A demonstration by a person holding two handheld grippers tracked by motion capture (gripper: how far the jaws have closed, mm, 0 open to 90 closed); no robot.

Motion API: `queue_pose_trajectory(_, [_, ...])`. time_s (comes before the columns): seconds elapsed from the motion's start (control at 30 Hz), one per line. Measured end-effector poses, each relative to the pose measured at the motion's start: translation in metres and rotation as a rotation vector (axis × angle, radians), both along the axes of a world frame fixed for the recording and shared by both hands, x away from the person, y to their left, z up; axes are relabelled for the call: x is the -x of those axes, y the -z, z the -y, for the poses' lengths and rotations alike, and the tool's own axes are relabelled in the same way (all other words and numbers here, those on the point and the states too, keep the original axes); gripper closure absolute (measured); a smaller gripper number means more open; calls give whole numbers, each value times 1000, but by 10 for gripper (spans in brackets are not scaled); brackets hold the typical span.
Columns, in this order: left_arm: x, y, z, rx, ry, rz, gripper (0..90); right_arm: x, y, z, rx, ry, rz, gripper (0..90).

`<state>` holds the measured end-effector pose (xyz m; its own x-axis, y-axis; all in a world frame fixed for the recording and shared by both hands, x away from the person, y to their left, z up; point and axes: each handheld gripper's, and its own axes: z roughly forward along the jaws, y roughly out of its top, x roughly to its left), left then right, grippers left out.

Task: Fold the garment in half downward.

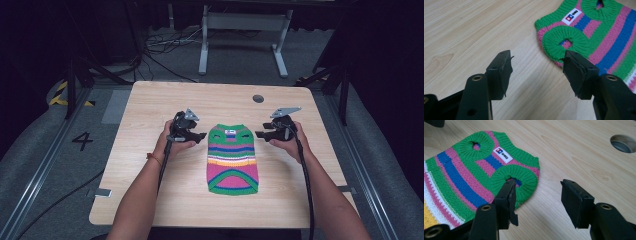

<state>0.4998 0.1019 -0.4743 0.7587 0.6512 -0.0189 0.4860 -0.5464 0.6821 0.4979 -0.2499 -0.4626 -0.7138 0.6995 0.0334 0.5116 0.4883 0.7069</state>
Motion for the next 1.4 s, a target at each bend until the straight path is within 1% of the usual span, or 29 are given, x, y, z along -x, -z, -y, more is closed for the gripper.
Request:
queue_pose_trajectory(0.03, [-3,1,4,-5,-1,8,403,-2,1,-2,5,-1,-4,466])
queue_pose_trajectory(0.1, [-7,1,9,6,1,0,404,-7,2,-9,21,-3,-6,477])
queue_pose_trajectory(0.17, [-11,2,16,9,-3,-8,404,-11,2,-13,13,1,0,489])
queue_pose_trajectory(0.23, [-16,3,22,10,3,-4,404,-16,2,-18,3,2,0,500])
queue_pose_trajectory(0.3, [-18,3,24,4,6,-9,405,-18,3,-22,9,12,0,508])
queue_pose_trajectory(0.33, [-21,5,29,7,-2,-22,405,-20,3,-24,16,13,6,515])
queue_pose_trajectory(0.4, [-25,6,35,8,-4,-25,407,-25,5,-30,9,12,-6,527])
queue_pose_trajectory(0.43, [-27,6,38,-1,-6,-23,408,-27,7,-33,18,10,3,537])
queue_pose_trajectory(0.47, [-28,7,41,2,-12,-18,413,-29,8,-36,23,8,-3,545])
queue_pose_trajectory(0.53, [-32,8,45,-4,-14,-30,415,-32,10,-39,24,4,-10,552])
queue_pose_trajectory(0.57, [-34,8,47,-10,-19,-30,416,-34,12,-41,36,5,-9,557])
queue_pose_trajectory(0.63, [-38,12,51,-18,-45,-38,423,-37,14,-42,23,11,-17,567])
queue_pose_trajectory(0.67, [-38,12,51,-18,-45,-38,425,-37,14,-42,23,11,-17,567])
queue_pose_trajectory(0.7, [-39,13,52,-16,-46,-40,425,-41,16,-42,20,24,-20,579])
queue_pose_trajectory(0.77, [-40,14,53,-19,-47,-42,428,-43,18,-42,19,24,-24,581])
queue_pose_trajectory(0.8, [-40,16,54,-16,-45,-49,449,-44,20,-42,27,33,-28,589])
queue_pose_trajectory(0.87, [-40,18,56,-25,-41,-58,460,-46,24,-42,18,37,-47,591])
queue_pose_trajectory(0.9, [-40,21,57,-31,-40,-61,470,-46,26,-42,21,38,-54,593])
queue_pose_trajectory(0.97, [-40,23,56,-19,-38,-69,480,-47,30,-44,38,44,-63,591])
queue_pose_trajectory(1.0, [-40,23,55,-9,-39,-75,487,-47,31,-43,31,51,-63,596])
queue_pose_trajectory(1.03, [-40,24,55,2,-35,-84,509,-47,31,-43,21,53,-62,598])
queue_pose_trajectory(1.07, [-40,24,55,2,-35,-84,516,-47,31,-43,21,53,-62,598])
queue_pose_trajectory(1.1, [-41,24,54,7,-31,-88,516,-47,32,-43,21,55,-66,601])
queue_pose_trajectory(1.13, [-41,24,54,11,-24,-95,531,-47,33,-42,8,59,-76,604])
queue_pose_trajectory(1.2, [-41,23,54,3,-3,-99,586,-48,35,-40,-22,58,-97,649])
queue_pose_trajectory(1.23, [-41,23,55,9,5,-105,619,-48,35,-39,-32,50,-105,695])
queue_pose_trajectory(1.27, [-40,23,55,16,7,-116,662,-47,36,-39,-44,40,-115,739])
queue_pose_trajectory(1.33, [-39,23,57,24,6,-121,721,-46,36,-39,-54,21,-120,778])
queue_pose_trajectory(1.4, [-38,22,59,14,9,-113,782,-44,37,-38,-75,18,-131,824])
